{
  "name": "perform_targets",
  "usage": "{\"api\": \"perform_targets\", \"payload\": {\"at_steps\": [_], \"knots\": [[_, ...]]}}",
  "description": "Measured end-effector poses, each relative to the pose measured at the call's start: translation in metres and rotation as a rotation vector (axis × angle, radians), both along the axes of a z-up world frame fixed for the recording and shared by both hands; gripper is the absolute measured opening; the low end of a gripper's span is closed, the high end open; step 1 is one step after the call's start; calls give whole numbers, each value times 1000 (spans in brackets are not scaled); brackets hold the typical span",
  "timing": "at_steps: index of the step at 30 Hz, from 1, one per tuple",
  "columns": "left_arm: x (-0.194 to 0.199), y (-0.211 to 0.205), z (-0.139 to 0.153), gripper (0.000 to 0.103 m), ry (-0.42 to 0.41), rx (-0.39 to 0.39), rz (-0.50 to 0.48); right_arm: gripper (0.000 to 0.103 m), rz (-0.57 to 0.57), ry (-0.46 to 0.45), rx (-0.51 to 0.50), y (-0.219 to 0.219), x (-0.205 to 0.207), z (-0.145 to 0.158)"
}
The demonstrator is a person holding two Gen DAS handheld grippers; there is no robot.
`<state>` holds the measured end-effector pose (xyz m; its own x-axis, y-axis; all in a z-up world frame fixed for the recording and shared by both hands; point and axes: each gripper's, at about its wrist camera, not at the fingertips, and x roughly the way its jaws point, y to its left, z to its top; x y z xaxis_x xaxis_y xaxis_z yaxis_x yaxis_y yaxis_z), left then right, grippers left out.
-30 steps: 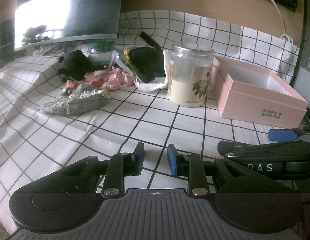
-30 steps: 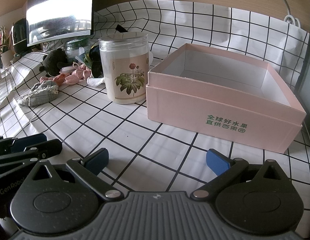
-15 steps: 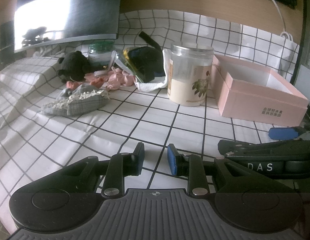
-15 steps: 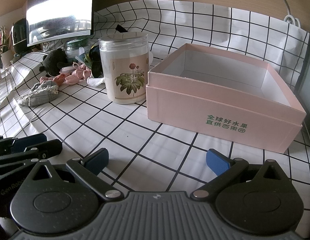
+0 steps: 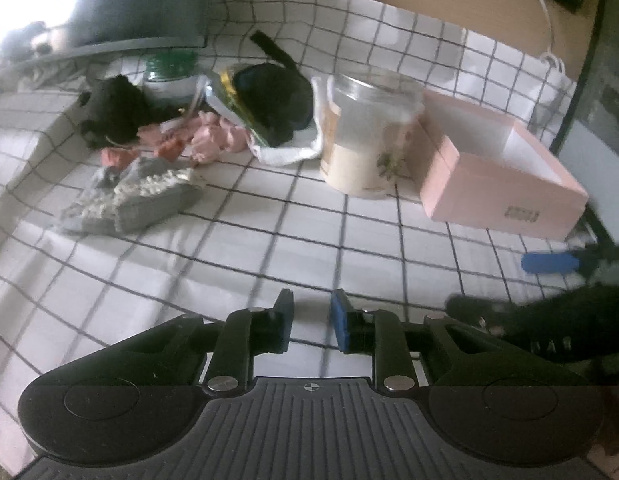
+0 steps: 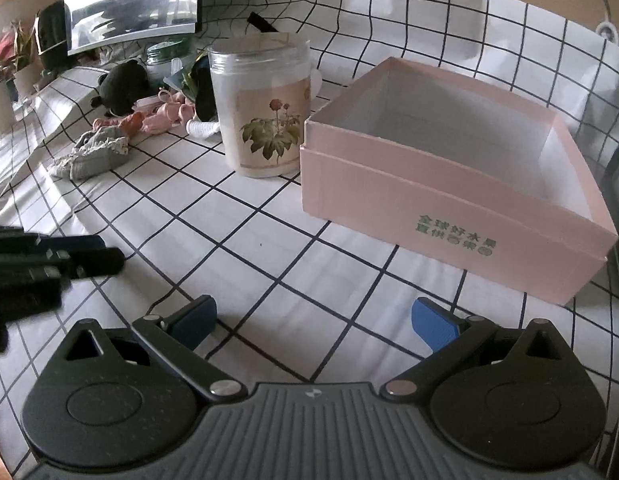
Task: Organize soft objects
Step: 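Reach the left gripper into the pile and grasp the orange-pink cloth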
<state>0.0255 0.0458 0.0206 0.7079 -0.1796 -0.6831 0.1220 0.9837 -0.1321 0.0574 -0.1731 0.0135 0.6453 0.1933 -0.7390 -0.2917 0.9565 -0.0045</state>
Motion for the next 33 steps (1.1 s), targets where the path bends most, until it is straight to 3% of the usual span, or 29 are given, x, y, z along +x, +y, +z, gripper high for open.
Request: {"api": "perform_targets", "payload": {"at_steps": [5,10,12,16,20,22,24,28,30,33], "knots": [[21,62,28,25,-57,-53,85,103,28,41,-13,8,1,3],[66,127,44,25,-38,-65,118,101,2,101,-45,25,8,9],[86,142,43,25,4,-96,124,99,-30,75,-63,36,7,16],[111,141,33,25,33,-105,117,99,-88,10,-55,61,4,37],[116,118,16,25,67,34,10,99,-117,-31,-64,84,6,54],[116,109,6,27,110,64,-41,99,-115,-42,-75,93,7,59],[115,103,4,28,88,101,-82,99,-107,-53,-91,98,5,62],[120,115,4,27,107,16,-110,99,-89,-64,-107,104,1,64],[113,124,10,26,68,-20,-91,99,-83,-66,-98,104,2,65],[99,133,19,27,-57,26,3,99,-69,-73,-74,104,5,67]]}}
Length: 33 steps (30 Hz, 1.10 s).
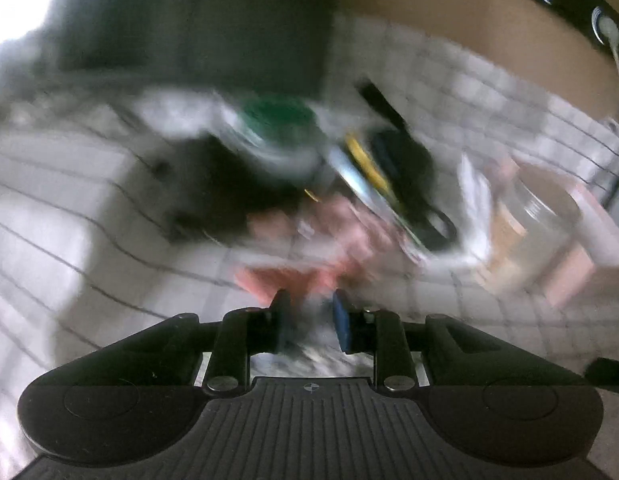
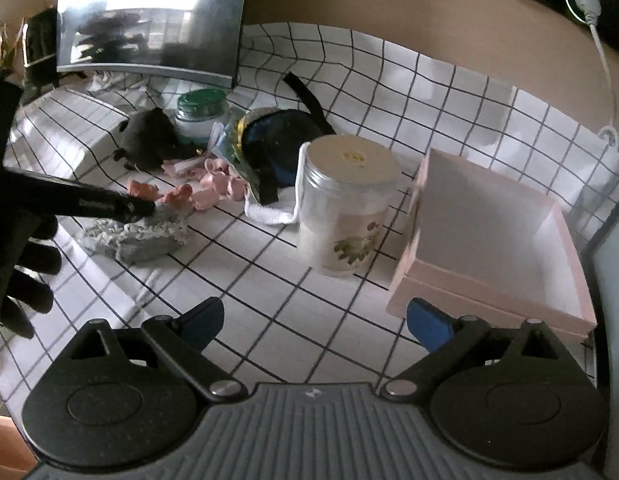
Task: Organize soft objects
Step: 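Reach the left gripper into the pile and grasp the orange-pink cloth, then grasp the black plush bear with the right gripper while the left lifts the cloth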
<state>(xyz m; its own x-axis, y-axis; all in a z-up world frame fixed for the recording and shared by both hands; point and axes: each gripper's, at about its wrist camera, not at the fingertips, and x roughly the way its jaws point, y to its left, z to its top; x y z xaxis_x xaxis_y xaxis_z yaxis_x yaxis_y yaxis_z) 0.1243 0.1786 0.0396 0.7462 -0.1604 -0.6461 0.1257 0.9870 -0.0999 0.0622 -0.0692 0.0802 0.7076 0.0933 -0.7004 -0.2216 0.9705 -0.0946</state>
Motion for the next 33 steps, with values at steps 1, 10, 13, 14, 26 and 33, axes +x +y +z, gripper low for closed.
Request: {"api": "perform_targets", "payload": {"at_steps": [1,10,13,14,26,33], "knots": [[0,3,0,27,-6,15,40,99,12,1,11,1,3,0],[21,7,-12,27,157,-84,103,95,117,-25,130,22,42,6],[26,-7,-19,29,140,-23,77,94,142,-89,136,21,51,23],[27,-12,-19,30,126,15,57,94,146,-104,134,20,55,28],[42,-10,-15,32,198,8,2,94,216,-152,146,30,87,57],[19,-22,-20,18,88,116,-60,94,193,-191,128,51,105,71]]}}
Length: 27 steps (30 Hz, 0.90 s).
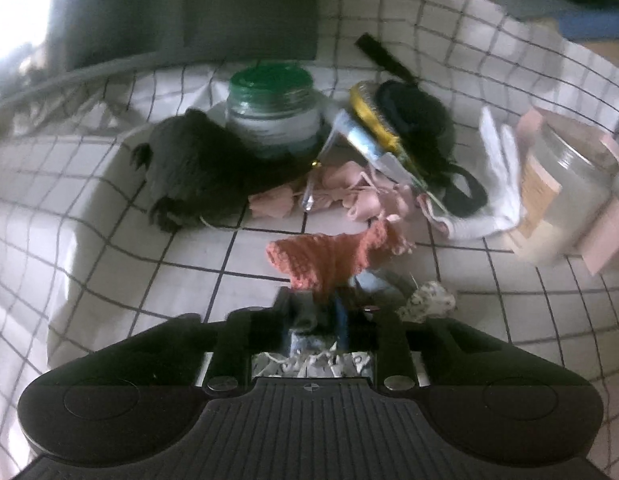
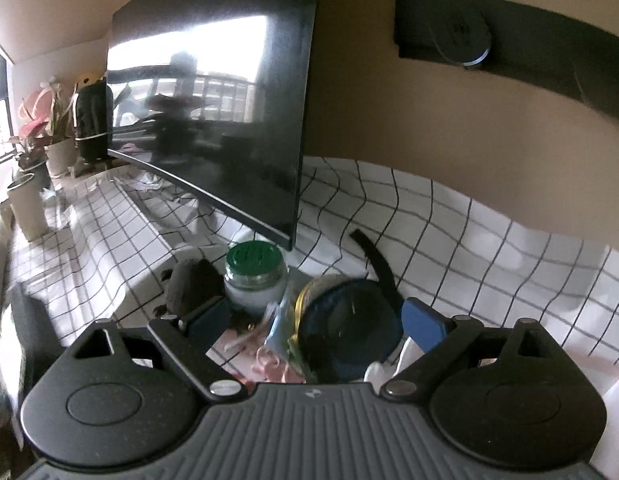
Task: Organize soft objects
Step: 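Grasp the black plush bear with the right gripper while the left lifts the cloth, then carry the cloth and bear over the pink box and open both grippers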
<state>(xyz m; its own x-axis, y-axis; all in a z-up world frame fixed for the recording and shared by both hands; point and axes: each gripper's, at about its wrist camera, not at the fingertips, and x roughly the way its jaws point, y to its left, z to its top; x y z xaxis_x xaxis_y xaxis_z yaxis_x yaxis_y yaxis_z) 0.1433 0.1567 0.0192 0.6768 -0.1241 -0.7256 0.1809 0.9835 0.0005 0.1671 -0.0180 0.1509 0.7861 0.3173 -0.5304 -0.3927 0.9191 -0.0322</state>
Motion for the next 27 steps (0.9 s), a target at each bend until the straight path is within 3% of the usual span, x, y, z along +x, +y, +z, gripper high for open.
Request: {"api": "perform_targets", "payload": {"at_steps": [5,10,17,23,25,26,27], "knots": [[-13,29,7,15,-30,-86,-11,94,-20,31,-20,22,9,-11],[-20,104,26,15,-82,-193,121,92,-12,60,-84,70,18,-31],[-22,200,41,14,-141,-203,307,90,99,-12,-247,163,25,-61],[-29,235,44,14,-150,-196,342,89,36,27,-317,216,60,-99],[-32,239,46,14,-152,-188,341,80,3,58,-330,225,69,-109],[-33,241,46,14,-153,-184,340,68,-5,83,-331,226,73,-113],[-34,242,47,14,-155,-181,339,67,-16,95,-332,226,73,-115]]}}
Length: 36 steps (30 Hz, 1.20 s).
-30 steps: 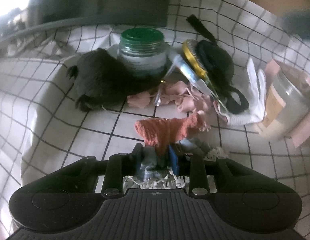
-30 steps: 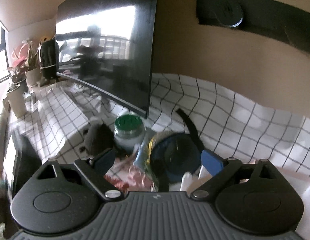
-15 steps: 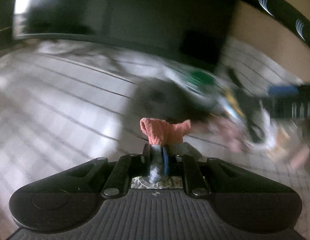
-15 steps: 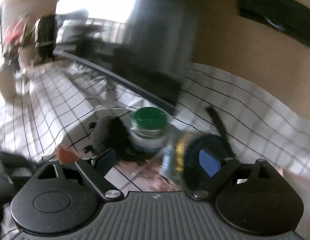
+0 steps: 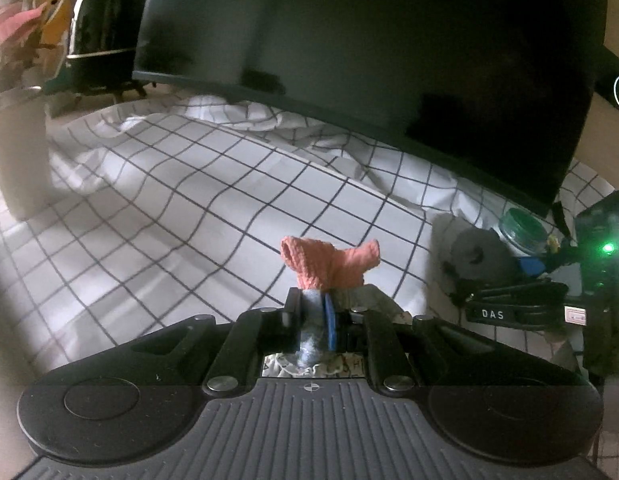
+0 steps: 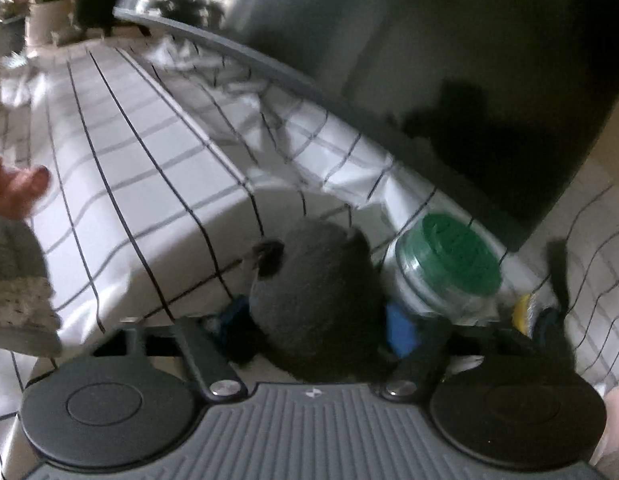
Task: Organize soft objects
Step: 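Carry the cloth and bear over the pink box and open both grippers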
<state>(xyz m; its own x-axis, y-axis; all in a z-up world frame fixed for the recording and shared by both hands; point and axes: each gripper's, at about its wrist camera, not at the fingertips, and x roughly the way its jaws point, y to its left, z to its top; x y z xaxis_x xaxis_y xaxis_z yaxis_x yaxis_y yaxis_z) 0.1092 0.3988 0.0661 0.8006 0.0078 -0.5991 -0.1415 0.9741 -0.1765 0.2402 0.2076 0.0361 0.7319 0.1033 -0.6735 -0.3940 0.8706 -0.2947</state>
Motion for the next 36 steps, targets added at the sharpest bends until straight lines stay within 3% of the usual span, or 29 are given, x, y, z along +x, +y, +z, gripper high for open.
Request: {"api": "perform_targets", "payload": {"at_steps": [6,12,17,20,24,29,36], "knots": [[9,-1,13,14,-30,20,-32,65,19,20,104,-17,-26,37],[45,-35,60,14,-165,43,-118,65,10,-153,155,-69,-68,116],[72,-97,114,14,-305,61,-235,65,-99,-325,127,-145,-85,177],[81,-142,141,14,-362,35,-310,65,-193,-393,107,-201,-92,199],[87,-211,161,14,-389,9,-441,65,-316,-446,127,-274,-104,212],[81,-290,169,14,-383,-16,-613,65,-455,-457,155,-348,-114,206],[94,-386,150,14,-245,-172,-791,65,-544,-444,167,-406,-131,186]]}}
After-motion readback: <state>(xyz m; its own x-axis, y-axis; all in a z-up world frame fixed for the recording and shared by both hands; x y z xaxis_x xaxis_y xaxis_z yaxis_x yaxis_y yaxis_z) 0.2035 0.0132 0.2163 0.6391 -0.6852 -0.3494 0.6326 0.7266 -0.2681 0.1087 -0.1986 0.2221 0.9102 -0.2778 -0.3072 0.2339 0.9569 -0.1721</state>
